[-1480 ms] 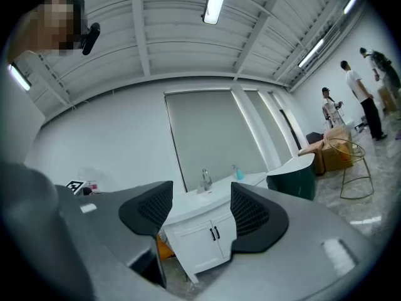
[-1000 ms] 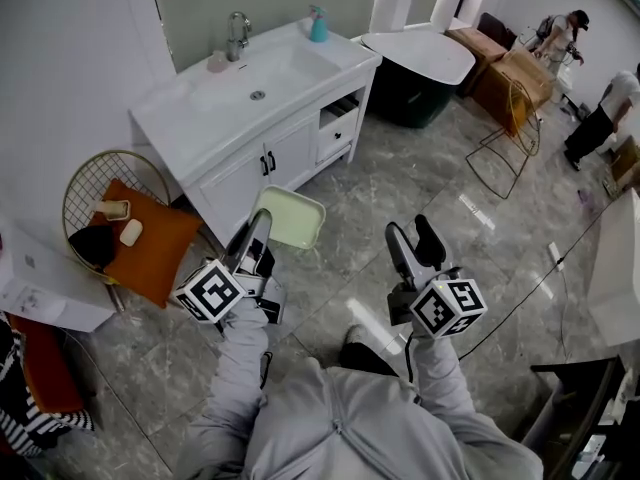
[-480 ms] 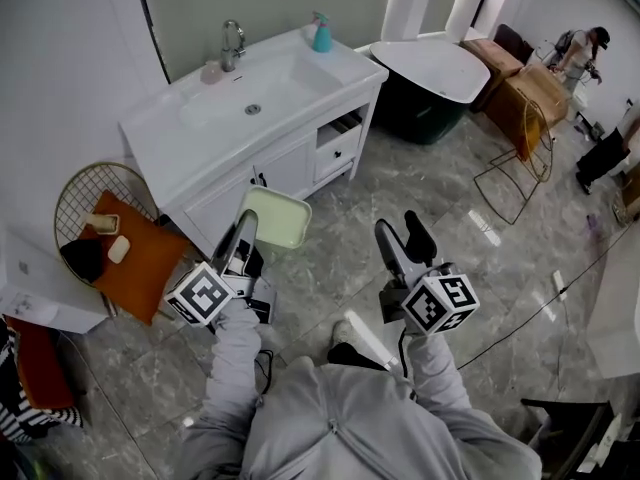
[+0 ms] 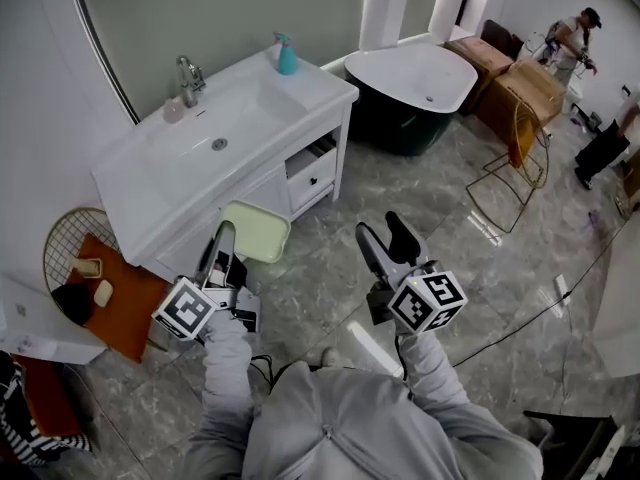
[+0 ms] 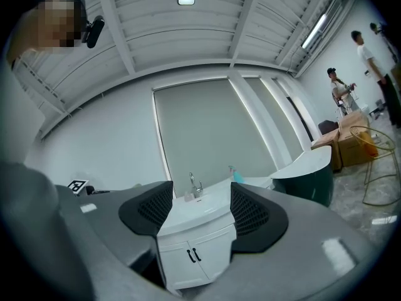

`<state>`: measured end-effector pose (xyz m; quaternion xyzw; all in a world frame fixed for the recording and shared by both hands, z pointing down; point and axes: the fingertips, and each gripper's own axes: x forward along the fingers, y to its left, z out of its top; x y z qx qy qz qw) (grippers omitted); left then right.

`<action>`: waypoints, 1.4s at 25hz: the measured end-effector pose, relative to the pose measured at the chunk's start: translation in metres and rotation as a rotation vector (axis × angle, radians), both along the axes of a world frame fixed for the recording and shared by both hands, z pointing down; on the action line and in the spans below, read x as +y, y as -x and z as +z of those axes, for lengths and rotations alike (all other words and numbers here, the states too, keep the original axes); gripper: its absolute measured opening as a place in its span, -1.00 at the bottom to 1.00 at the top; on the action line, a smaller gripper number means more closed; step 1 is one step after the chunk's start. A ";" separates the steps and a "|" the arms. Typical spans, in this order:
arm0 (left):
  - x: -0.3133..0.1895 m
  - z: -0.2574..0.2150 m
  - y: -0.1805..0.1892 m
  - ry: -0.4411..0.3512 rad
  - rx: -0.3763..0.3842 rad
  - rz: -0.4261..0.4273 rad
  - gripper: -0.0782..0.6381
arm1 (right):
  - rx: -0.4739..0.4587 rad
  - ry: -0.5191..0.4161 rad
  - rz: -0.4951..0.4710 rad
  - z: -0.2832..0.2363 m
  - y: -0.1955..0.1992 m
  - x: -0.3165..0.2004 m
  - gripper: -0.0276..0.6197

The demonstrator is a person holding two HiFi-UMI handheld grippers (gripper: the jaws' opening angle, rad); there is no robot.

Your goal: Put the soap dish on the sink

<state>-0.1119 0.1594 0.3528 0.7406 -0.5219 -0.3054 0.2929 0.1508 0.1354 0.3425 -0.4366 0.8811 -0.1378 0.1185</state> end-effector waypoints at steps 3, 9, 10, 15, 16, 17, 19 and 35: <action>-0.029 -0.007 -0.017 -0.025 0.030 0.018 -0.53 | -0.006 -0.006 0.009 -0.002 -0.015 -0.025 -0.06; -0.088 0.006 -0.019 0.007 0.040 0.029 -0.55 | -0.008 0.020 0.023 0.011 -0.017 -0.081 -0.06; -0.100 0.008 -0.019 0.011 0.042 0.033 -0.55 | -0.007 0.024 0.027 0.014 -0.017 -0.092 -0.06; -0.172 0.017 -0.008 0.024 0.036 0.047 -0.55 | -0.004 0.033 0.052 0.024 -0.011 -0.157 -0.06; -0.188 0.019 -0.005 0.026 0.042 0.050 -0.55 | -0.002 0.037 0.055 0.026 -0.007 -0.172 -0.06; -0.204 0.022 -0.002 0.034 0.045 0.052 -0.55 | 0.000 0.041 0.058 0.027 -0.004 -0.186 -0.06; -0.235 0.027 0.006 0.053 0.038 0.058 -0.55 | 0.005 0.049 0.064 0.028 0.004 -0.216 -0.06; -0.421 0.038 0.041 0.087 0.031 0.139 -0.55 | 0.044 0.037 0.112 0.011 0.053 -0.379 -0.06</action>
